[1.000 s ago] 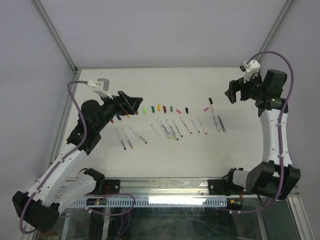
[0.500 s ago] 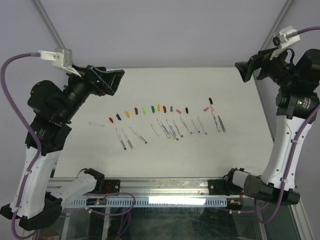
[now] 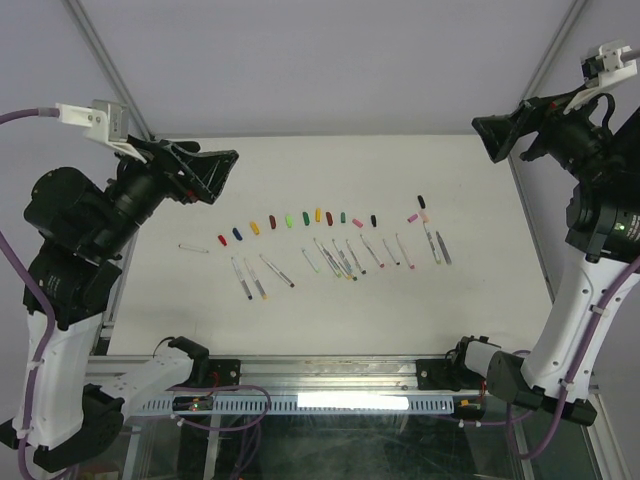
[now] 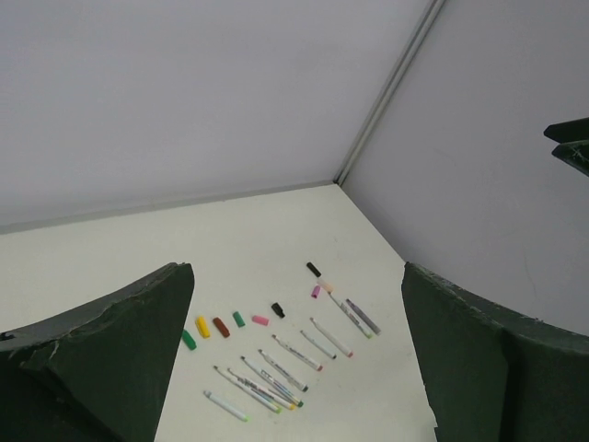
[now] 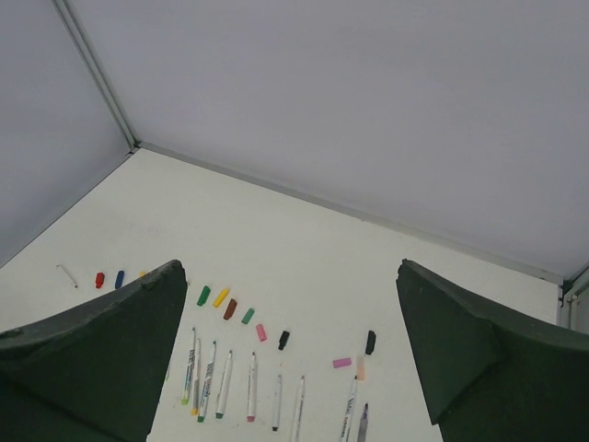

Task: Open the pen caps
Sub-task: Reset both arms

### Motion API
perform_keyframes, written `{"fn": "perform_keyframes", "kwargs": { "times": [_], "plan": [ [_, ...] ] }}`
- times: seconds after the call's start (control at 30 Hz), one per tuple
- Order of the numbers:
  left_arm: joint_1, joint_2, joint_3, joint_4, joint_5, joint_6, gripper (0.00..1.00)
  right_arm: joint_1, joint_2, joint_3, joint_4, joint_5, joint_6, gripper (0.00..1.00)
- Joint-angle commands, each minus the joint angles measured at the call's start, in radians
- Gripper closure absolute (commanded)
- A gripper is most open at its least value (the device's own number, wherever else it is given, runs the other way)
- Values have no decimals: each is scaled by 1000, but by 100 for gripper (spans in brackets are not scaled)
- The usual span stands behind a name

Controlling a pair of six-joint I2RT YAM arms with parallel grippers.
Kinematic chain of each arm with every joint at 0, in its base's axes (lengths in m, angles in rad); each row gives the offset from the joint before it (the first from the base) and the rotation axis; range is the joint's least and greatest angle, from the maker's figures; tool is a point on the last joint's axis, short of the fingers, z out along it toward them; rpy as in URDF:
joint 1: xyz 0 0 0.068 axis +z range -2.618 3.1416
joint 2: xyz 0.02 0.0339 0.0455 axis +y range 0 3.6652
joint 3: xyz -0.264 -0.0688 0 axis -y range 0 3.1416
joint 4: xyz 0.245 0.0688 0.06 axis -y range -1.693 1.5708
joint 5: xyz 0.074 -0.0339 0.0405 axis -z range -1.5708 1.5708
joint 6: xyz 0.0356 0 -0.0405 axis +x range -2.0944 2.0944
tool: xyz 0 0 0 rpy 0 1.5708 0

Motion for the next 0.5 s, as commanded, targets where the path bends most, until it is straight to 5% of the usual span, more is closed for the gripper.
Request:
{"fn": "perform_keyframes", "kwargs": {
  "times": [0.0,0.47],
  "plan": [
    [5,-59,-19,-22,24,20,1,-10,-30,34,-24,28,62,1],
    [6,-124,-74,-21,30,4,1,-12,-48,16,-35,-8,-5,1]
  ]
}}
